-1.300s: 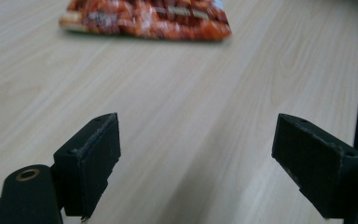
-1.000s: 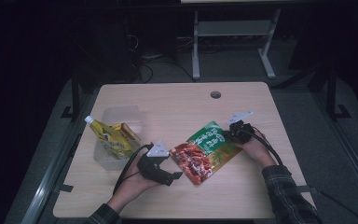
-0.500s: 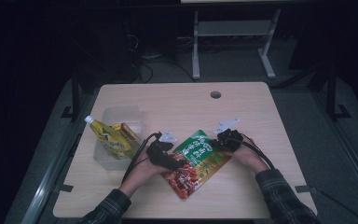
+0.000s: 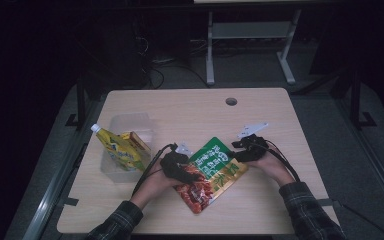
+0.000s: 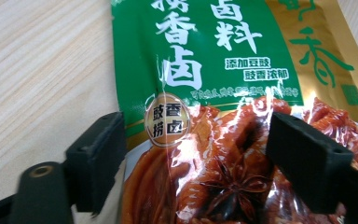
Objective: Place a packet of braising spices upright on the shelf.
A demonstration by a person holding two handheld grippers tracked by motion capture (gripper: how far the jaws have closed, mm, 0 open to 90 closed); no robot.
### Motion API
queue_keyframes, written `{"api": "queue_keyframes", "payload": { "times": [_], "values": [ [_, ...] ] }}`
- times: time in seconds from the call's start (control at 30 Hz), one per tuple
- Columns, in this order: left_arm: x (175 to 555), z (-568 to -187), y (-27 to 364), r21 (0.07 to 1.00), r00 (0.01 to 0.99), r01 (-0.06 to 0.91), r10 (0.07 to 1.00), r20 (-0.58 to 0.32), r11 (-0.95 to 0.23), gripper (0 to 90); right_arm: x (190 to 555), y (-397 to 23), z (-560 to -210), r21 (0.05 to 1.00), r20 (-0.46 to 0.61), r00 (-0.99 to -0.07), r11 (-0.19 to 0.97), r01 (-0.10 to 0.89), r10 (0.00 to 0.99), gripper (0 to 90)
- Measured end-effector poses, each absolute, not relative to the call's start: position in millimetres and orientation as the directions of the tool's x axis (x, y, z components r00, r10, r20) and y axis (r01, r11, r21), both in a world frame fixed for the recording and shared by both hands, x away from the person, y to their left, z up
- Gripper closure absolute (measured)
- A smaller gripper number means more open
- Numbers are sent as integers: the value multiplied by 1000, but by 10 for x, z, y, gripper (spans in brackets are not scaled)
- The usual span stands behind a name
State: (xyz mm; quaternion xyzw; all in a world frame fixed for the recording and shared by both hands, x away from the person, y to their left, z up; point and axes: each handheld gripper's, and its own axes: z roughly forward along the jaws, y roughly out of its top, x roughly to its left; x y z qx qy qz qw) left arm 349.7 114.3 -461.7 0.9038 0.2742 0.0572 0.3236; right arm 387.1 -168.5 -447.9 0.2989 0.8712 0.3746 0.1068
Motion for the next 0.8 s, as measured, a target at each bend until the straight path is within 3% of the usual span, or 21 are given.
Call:
{"api": "queue_keyframes", "payload": {
  "times": [0.03, 0.23, 0.3, 0.4, 0.53, 0.8],
  "values": [
    [3487, -4606, 1141, 613, 847, 454, 527, -71, -647, 260, 3849, -1708, -4461, 715, 44, -794, 535, 449, 607, 463],
    [3442, -4570, 1098, 603, 856, 438, 513, -54, -667, 724, 3659, -1849, -4372, 727, 63, -771, 500, 471, 634, 343],
    [3450, -4569, 1091, 603, 854, 440, 517, -53, -666, 812, 3593, -1893, -4358, 725, 69, -763, 493, 481, 643, 314],
    [3469, -4569, 1110, 614, 841, 470, 532, -95, -634, 876, 3510, -1955, -4355, 729, 100, -749, 465, 503, 655, 278],
    [3499, -4575, 1184, 651, 818, 509, 552, -161, -564, 893, 3415, -2037, -4371, 720, 147, -728, 432, 543, 670, 229],
    [3501, -4380, 1332, 728, 797, 479, 591, -127, -490, 898, 3288, -2145, -4471, 707, 236, -719, 392, 588, 653, 235]
  ]
}}
